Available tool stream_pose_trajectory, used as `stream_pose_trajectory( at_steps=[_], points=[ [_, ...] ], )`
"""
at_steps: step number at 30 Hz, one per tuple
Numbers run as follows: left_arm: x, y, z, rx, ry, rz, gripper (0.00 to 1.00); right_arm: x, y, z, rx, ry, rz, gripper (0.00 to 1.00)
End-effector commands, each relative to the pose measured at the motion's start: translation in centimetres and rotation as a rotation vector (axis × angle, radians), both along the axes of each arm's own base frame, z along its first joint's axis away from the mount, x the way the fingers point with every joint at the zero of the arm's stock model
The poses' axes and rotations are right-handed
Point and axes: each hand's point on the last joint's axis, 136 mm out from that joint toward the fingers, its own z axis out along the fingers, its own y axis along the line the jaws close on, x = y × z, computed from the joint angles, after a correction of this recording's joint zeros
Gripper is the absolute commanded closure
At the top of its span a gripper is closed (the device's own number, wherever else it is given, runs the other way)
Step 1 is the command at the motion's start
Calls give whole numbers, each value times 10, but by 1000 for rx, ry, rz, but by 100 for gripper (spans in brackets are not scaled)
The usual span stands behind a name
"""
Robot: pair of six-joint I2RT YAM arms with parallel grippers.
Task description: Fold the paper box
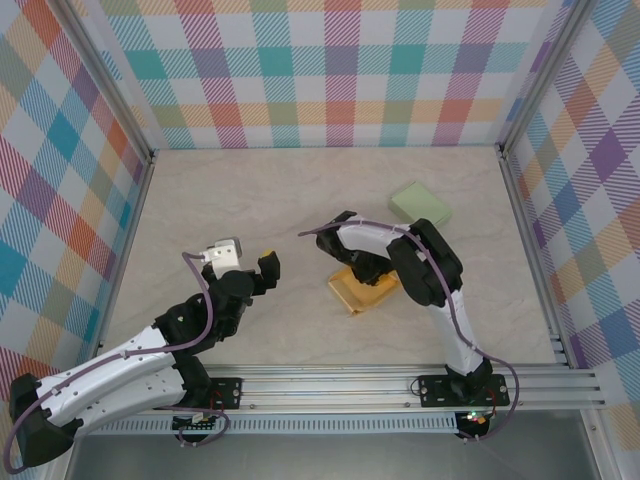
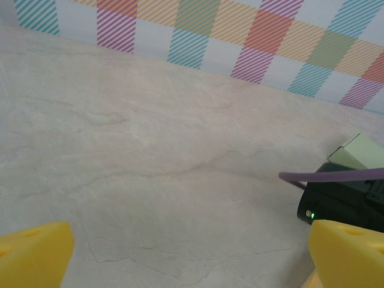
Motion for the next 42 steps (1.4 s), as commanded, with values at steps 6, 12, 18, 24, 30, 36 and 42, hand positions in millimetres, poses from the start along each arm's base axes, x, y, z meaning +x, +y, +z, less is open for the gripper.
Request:
stream_pose_trajectory(
  at_steps=[6, 12, 18, 24, 30, 36, 42],
  points=[
    [5, 2, -10, 45, 35, 28, 0, 37, 48, 5, 240, -176, 9, 40],
    [11, 0, -17, 80, 63, 38, 0, 50, 63, 52, 333, -251, 52, 21],
    [17, -5, -32, 96, 125, 11, 0, 60, 73, 87, 387, -306, 87, 10],
    [24, 2, -45, 110, 164, 26, 0, 64, 78, 117, 441, -349, 95, 2],
    [66, 4, -60, 96, 214, -27, 0, 40, 86, 177, 708, -441, 77, 0],
    [119, -17, -76, 121, 341, -107, 2, -7, 54, 230, 945, -593, 29, 0],
    [146, -38, -110, 152, 440, -132, 16, -65, -20, 218, 1013, -730, -184, 0]
  ],
)
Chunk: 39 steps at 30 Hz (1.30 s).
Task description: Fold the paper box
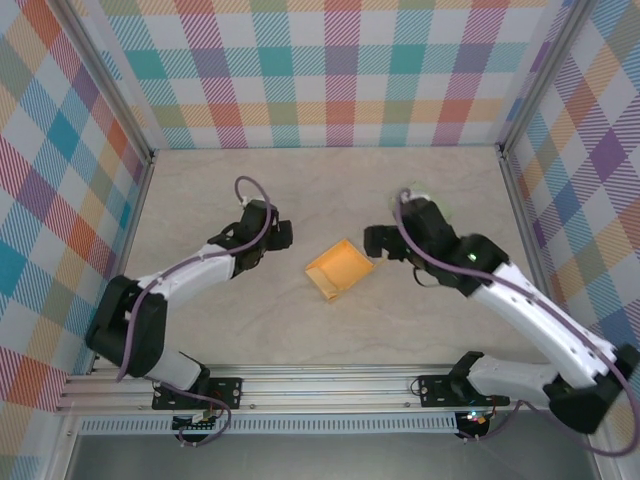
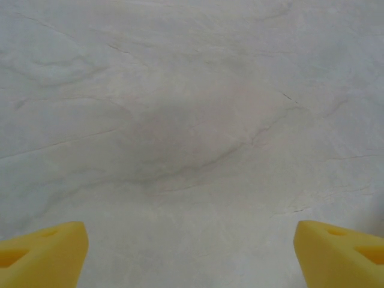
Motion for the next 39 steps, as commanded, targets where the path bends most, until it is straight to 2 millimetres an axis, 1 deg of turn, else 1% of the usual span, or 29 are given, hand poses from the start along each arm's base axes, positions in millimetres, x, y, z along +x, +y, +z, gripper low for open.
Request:
stream_pose_trajectory(
  at_steps=[1, 3, 5, 9, 11, 13, 15, 17, 22, 26, 28, 33, 37, 39],
  points=[
    [10, -14, -15, 1, 48, -48, 19, -26, -31, -34, 76, 61, -148, 0],
    [13, -16, -28, 14, 75, -46, 25, -42, -43, -55, 94, 96, -166, 0],
    [16, -16, -42, 34, 103, -41, 31, -56, -51, -79, 104, 149, -186, 0],
    [17, -21, -70, 53, 179, -60, 32, -73, -59, -131, 108, 258, -236, 0],
    [14, -22, -81, 55, 203, -63, 33, -78, -59, -152, 117, 299, -256, 0],
    [12, -21, -87, 54, 211, -60, 33, -81, -56, -169, 141, 326, -275, 0],
    [11, -21, -93, 53, 221, -59, 33, -80, -47, -184, 187, 346, -272, 1],
    [10, -23, -99, 46, 237, -66, 33, -77, -35, -195, 227, 362, -250, 5],
    [5, -29, -112, 15, 265, -79, 33, -68, -12, -214, 241, 427, -229, 10],
    [-1, -33, -120, 7, 279, -88, 34, -56, 16, -227, 273, 463, -170, 22],
    [-6, -36, -123, 6, 291, -101, 34, -48, 28, -232, 274, 469, -148, 32],
    [-22, -52, -131, -9, 303, -149, 34, -29, 37, -240, 213, 476, -163, 46],
    [-33, -59, -132, -30, 301, -166, 34, -12, 43, -236, 233, 460, -146, 47],
    [-39, -68, -130, -68, 298, -188, 34, 0, 49, -233, 271, 448, -124, 47]
  ],
)
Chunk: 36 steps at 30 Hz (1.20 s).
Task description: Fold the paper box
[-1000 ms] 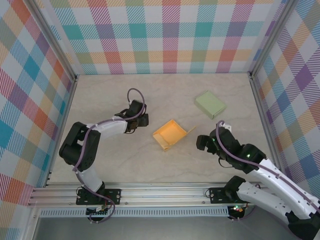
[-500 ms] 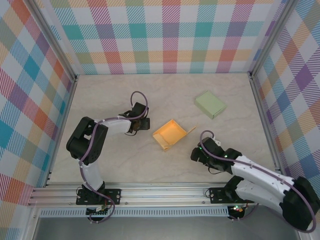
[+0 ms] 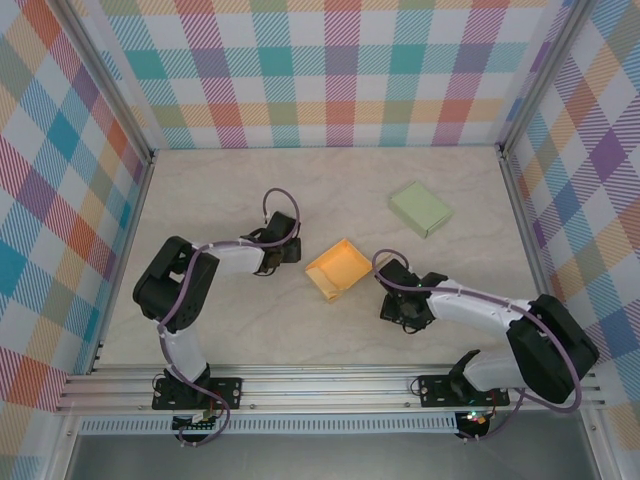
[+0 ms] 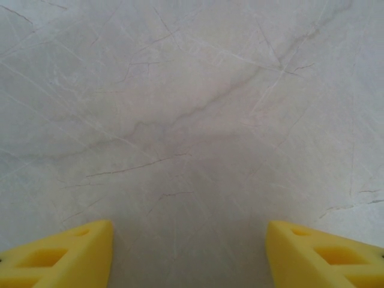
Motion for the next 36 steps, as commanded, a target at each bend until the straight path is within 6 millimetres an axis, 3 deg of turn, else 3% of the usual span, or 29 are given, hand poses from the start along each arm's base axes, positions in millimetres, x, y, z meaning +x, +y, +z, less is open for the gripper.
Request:
stream_pose_trajectory(
  at_steps=[1, 8, 17, 23, 28, 32, 36],
  points=[
    [-46, -44, -29, -153, 149, -132, 34, 72, 76, 25, 332, -236, 70, 48],
    [-68, -59, -3, -225, 96, -164, 34, 103, 90, 40, 330, -244, 107, 55],
    [-81, -70, 11, -246, 97, -210, 34, 115, 86, 70, 306, -292, 122, 52],
    [-99, -72, 15, -268, 87, -196, 34, 120, 64, 63, 311, -305, 89, 52],
    [-114, -76, 19, -275, 57, -176, 34, 131, 58, 55, 340, -321, 108, 52],
    [-124, -85, 22, -308, 35, -162, 34, 145, 62, 51, 366, -315, 144, 53],
    [-136, -106, 24, -345, 22, -174, 34, 164, 78, 56, 415, -309, 208, 54]
  ],
)
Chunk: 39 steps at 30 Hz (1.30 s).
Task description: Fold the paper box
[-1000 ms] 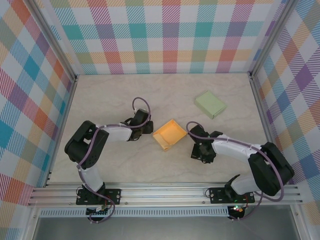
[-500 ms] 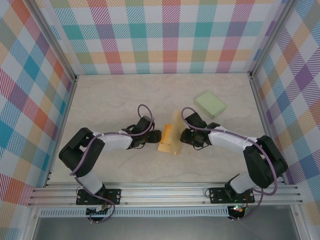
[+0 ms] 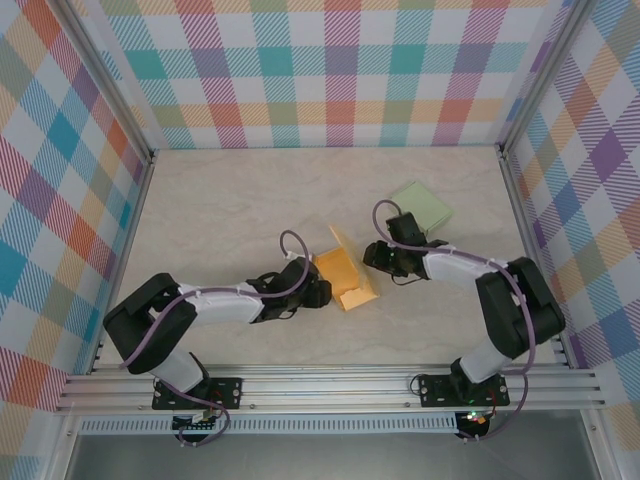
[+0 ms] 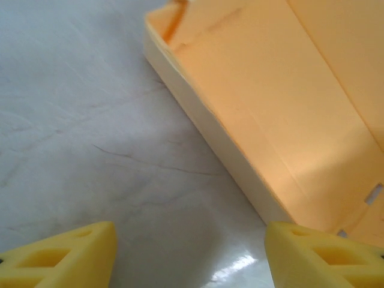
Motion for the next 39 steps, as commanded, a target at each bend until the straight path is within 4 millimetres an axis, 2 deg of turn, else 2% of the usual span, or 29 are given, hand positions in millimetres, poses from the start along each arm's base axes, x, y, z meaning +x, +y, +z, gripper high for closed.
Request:
stream_pose_trajectory(
  at_steps=[1, 4, 6, 9, 12, 14, 16, 19, 22, 25, 28, 33, 36, 39],
  points=[
    [-5, -17, 8, -64, -30, 34, 34, 26, 26, 22, 74, -68, 110, 54],
    [-9, -28, 10, -91, -49, 46, 35, 39, 32, 24, 60, -59, 139, 54],
    [-10, -27, 16, -106, -69, 68, 35, 48, 27, 29, 33, -55, 131, 54],
    [-9, -19, 36, -125, -122, 88, 35, 58, 5, 45, -19, -68, 96, 53],
    [-2, 3, 66, -54, -225, 107, 34, 55, -30, 64, -108, -77, 12, 50],
    [9, 24, 82, 45, -289, 115, 31, 42, -56, 73, -174, -70, -60, 48],
    [25, 41, 89, 122, -316, 87, 31, 20, -79, 79, -217, -70, -125, 44],
    [44, 42, 88, 193, -309, -60, 27, -14, -94, 79, -218, -64, -164, 32],
    [60, 42, 81, 301, -329, -161, 27, -52, -102, 71, -189, -14, -186, 22],
    [67, 27, 70, 314, -319, -280, 25, -85, -103, 67, -105, -19, -204, 18],
    [74, 11, 61, 322, -317, -358, 25, -114, -102, 64, -28, -18, -208, 18],
    [90, 0, 43, 378, -288, -391, 27, -148, -88, 61, 94, 1, -164, 21],
    [98, -4, 37, 388, -286, -384, 38, -161, -78, 59, 141, 17, -125, 23],
    [102, -7, 28, 390, -261, -364, 53, -170, -65, 53, 172, 27, -93, 25]
  ],
)
